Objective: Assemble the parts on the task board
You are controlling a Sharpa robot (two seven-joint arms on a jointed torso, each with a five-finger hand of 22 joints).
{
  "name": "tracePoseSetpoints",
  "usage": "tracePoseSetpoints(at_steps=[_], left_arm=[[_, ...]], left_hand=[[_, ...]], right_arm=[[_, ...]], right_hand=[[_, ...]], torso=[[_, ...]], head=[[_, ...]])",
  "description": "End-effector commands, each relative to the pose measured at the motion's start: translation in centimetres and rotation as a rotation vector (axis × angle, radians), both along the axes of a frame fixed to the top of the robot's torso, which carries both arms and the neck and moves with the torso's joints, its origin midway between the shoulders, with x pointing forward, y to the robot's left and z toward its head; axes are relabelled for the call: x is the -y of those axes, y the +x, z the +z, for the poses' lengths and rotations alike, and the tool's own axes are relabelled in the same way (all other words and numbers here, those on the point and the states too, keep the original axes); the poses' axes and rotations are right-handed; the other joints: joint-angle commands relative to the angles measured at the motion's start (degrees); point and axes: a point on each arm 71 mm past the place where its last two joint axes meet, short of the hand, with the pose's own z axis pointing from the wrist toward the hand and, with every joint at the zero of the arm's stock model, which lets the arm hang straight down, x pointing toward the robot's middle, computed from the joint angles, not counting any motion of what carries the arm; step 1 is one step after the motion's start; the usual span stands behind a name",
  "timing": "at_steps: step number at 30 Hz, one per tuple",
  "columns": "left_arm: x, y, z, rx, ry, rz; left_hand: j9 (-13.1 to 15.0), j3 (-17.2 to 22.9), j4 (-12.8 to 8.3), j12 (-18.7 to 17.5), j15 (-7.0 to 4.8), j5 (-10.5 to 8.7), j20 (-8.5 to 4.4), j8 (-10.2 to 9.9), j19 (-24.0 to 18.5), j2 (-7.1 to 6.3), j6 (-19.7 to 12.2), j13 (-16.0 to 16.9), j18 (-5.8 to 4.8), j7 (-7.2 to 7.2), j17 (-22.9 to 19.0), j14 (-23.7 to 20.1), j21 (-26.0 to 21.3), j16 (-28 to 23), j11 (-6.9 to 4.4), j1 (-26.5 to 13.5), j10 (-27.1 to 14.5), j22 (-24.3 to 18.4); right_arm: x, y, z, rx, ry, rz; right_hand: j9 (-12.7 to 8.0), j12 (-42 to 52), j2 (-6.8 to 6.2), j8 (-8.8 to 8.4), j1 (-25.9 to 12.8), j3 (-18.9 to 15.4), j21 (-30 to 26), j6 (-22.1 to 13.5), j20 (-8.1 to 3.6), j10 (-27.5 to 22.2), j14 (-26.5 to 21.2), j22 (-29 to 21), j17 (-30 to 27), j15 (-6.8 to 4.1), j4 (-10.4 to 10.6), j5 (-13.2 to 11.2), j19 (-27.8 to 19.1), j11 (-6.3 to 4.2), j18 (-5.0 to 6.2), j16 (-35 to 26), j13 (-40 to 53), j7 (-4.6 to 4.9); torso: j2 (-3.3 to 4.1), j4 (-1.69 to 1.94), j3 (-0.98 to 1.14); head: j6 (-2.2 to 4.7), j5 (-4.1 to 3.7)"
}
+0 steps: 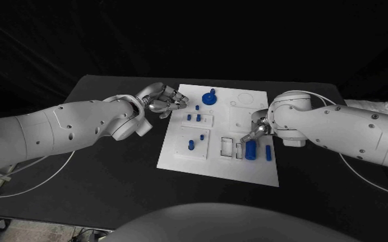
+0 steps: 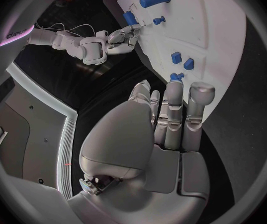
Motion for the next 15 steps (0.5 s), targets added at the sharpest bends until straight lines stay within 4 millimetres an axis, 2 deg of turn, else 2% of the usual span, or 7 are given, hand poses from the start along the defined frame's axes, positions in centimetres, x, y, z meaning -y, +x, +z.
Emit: tracePoseSetpoints(at_steps=[1, 4, 8, 15], left_arm=[[0.25, -0.05, -0.04, -0.012, -0.006, -0.013], [0.29, -0.05, -0.06, -0.014, -0.006, -0.014], [0.34, -0.04, -0.07, -0.014, -0.006, -0.016], [0.32, -0.01, -0.1, -0.015, -0.005, -0.015]], left_hand=[[0.0, -0.4, 0.0, 0.4, 0.0, 0.45, 0.07, 0.0, -0.3, 0.58, 0.1, 0.1, 1.02, 0.17, 0.0, -0.5, -0.4, 0.0, -0.05, -0.1, 0.3, 6.0], [0.0, -0.4, 0.0, 0.4, 0.0, 0.47, 0.07, 0.0, -0.3, 0.59, 0.1, 0.1, 1.02, 0.18, -0.1, -0.5, -0.4, 0.0, -0.04, -0.1, 0.3, 6.0], [0.0, -0.4, 0.0, 0.4, 0.02, 0.59, 0.08, 0.0, -0.3, 0.64, 0.1, 0.1, 1.02, 0.2, -0.1, -0.5, -0.4, 0.0, -0.03, -0.1, 0.3, 5.9], [0.0, -0.4, 0.0, 0.4, 0.02, 0.59, 0.08, 0.0, -0.3, 0.64, 0.1, 0.1, 1.02, 0.2, -0.1, -0.5, -0.4, 0.0, -0.03, -0.1, 0.3, 5.9]], right_arm=[[0.07, -0.13, -0.11, -0.015, 0.002, -0.008], [0.1, -0.14, -0.11, -0.015, 0.016, -0.019], [0.08, -0.13, -0.07, -0.008, 0.029, -0.028], [0.06, -0.1, 0.11, 0.006, 0.048, -0.04]], right_hand=[[2.1, 0.2, -0.36, 0.76, 0.1, 0.9, -0.3, -0.7, -0.59, 6.1, 5.9, 12.2, 15.1, -0.5, -0.1, 0.7, 1.6, -0.61, 0.46, 0.2, 15.1, -0.05], [5.6, 0.2, -0.6, 2.16, -0.2, 2.2, -0.4, -1.2, -0.78, 6.1, 5.9, 12.2, 15.1, -0.69, -0.2, 1.1, 1.6, -0.83, 0.47, 0.2, 15.1, -0.32], [8.3, 0.2, -0.95, 3.21, -0.4, 3.2, -0.5, -1.6, -0.9, 6.1, 5.9, 12.2, 15.1, -0.85, -0.5, 1.5, 1.6, -1.02, 0.48, 0.2, 15.1, -0.51], [11.0, 0.2, -1.27, 4.16, -0.5, 4.1, -0.7, -2.1, -1.03, 6.1, 5.9, 12.1, 15.1, -0.99, -0.9, 1.9, 1.5, -1.17, 0.52, 0.2, 15.1, -0.69]], torso=[[0.01, -0.03, 0.0], [0.01, -0.04, 0.0], [0.02, -0.02, -0.01], [-0.02, 0.0, -0.01]], head=[[-0.01, 0.06], [-0.01, 0.1], [-0.01, 0.1], [-0.01, 0.23]])
